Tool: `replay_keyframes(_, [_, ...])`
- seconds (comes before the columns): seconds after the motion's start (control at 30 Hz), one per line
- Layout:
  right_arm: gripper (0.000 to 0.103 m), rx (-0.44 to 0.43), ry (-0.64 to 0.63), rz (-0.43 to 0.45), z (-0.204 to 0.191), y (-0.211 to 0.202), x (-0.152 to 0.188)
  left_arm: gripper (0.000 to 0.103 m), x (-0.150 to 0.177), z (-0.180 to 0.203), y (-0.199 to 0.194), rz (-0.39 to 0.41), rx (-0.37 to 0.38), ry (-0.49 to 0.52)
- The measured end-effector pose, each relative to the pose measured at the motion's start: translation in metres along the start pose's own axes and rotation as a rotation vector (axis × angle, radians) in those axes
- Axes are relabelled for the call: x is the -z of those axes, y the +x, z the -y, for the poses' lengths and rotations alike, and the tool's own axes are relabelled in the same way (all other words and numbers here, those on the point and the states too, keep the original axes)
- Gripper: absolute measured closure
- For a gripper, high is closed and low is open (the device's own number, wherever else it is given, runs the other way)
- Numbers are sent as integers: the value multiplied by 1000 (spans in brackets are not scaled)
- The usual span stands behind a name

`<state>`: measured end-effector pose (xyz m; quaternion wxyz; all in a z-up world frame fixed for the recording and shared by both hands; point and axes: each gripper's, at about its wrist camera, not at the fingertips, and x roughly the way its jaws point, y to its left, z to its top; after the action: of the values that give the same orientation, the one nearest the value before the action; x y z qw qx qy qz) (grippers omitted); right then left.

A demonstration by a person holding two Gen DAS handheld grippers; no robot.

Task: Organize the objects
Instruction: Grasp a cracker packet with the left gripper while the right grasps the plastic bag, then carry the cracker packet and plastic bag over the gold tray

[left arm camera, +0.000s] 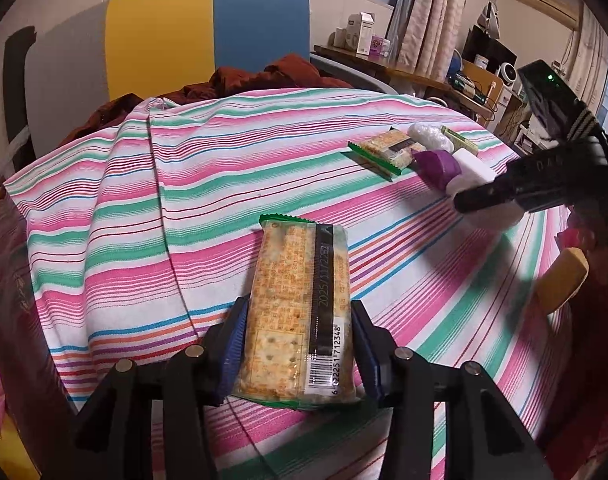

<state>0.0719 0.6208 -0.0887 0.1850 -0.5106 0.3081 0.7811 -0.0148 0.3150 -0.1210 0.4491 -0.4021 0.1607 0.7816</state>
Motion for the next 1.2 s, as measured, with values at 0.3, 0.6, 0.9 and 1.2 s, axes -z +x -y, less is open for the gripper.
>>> replay_keyframes(0.3, [46,8,-106,-48,-17,10,11,56,3,5,-8,2,-43,-19])
replay_keyframes(0.6, [46,-33,-171,5,-28,-1,6,55,-7,14,-66,83,-33,-51])
replay_keyframes(0.9, [46,-89,-222,79,-44,-14,7,55,-14,2,-132,202,-136,-92])
replay_keyframes(1.2, [46,-103,-300,97,-68,-15,14,55,1,-34,-164,239,-209,-186])
